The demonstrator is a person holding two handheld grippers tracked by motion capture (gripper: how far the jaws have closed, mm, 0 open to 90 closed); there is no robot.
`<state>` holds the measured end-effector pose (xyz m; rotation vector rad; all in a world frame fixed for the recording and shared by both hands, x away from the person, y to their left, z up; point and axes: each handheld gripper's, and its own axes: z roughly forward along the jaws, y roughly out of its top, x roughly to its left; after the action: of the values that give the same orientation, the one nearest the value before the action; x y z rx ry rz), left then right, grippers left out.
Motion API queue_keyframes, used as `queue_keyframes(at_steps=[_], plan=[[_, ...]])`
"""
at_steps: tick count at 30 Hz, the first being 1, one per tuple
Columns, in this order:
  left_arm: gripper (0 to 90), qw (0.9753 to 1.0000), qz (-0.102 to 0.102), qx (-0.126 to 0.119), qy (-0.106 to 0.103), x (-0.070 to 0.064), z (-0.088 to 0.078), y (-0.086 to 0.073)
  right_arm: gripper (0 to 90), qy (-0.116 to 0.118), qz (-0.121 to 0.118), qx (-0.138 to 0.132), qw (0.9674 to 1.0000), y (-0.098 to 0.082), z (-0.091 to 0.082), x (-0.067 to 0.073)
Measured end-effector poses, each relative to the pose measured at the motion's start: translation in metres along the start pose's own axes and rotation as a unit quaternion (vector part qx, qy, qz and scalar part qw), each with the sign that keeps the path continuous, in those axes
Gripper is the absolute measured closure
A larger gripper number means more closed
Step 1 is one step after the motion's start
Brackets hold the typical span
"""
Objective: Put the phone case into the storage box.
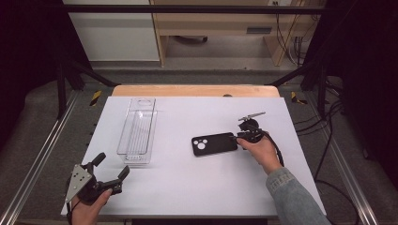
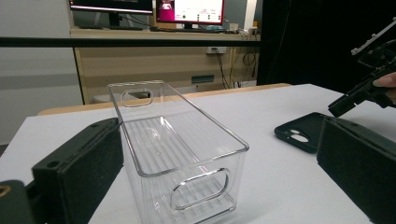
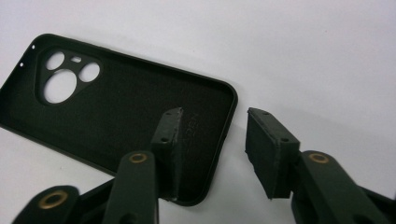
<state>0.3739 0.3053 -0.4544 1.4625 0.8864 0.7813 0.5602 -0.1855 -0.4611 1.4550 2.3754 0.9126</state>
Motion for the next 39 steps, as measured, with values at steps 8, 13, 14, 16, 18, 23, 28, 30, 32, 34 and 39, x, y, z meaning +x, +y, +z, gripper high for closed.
queue_keyframes(at_steps=[8,13,14,16,18,23,28,30,32,34,39], plan=[[0.2,1.0,0.001,0.0,-0.002,0.0,0.001,0.0,66.4,0.005,0.008,0.007,0.9999,-0.001,0.003,-0.001],[0.2,1.0,0.003,0.001,-0.003,-0.001,0.001,0.0,68.9,0.005,0.014,0.009,0.9998,-0.002,0.005,-0.003],[0.2,1.0,0.003,0.001,-0.003,-0.001,0.001,0.0,69.6,0.007,0.015,0.011,0.9998,-0.002,0.005,-0.003],[0.2,1.0,0.002,0.001,-0.002,0.0,0.001,0.0,70.5,0.009,0.019,0.011,0.9997,-0.002,0.006,-0.004],[0.2,1.0,0.001,0.001,-0.002,0.0,0.001,0.0,71.4,0.009,0.02,0.011,0.9997,-0.003,0.007,-0.004],[0.2,1.0,0.002,0.002,-0.003,-0.001,0.001,0.0,74.2,0.019,0.028,0.011,0.9994,-0.004,0.009,-0.006],[0.2,1.0,0.003,0.002,-0.004,-0.001,0.001,0.0,76.9,0.027,0.041,0.011,0.9987,-0.005,0.01,-0.01],[0.2,1.0,0.003,0.003,-0.004,-0.001,0.001,0.0,77.7,0.027,0.042,0.012,0.9987,-0.005,0.011,-0.011],[0.2,1.0,0.003,0.003,-0.004,-0.001,0.001,0.0,78.3,0.027,0.043,0.012,0.9986,-0.005,0.011,-0.011],[0.2,1.0,0.003,0.003,-0.004,-0.001,0.001,0.0,80.4,0.029,0.045,0.011,0.9985,-0.005,0.011,-0.011],[0.3,1.0,0.004,0.004,-0.004,-0.001,0.002,0.0,82.7,0.028,0.048,0.009,0.9984,-0.006,0.011,-0.013]])
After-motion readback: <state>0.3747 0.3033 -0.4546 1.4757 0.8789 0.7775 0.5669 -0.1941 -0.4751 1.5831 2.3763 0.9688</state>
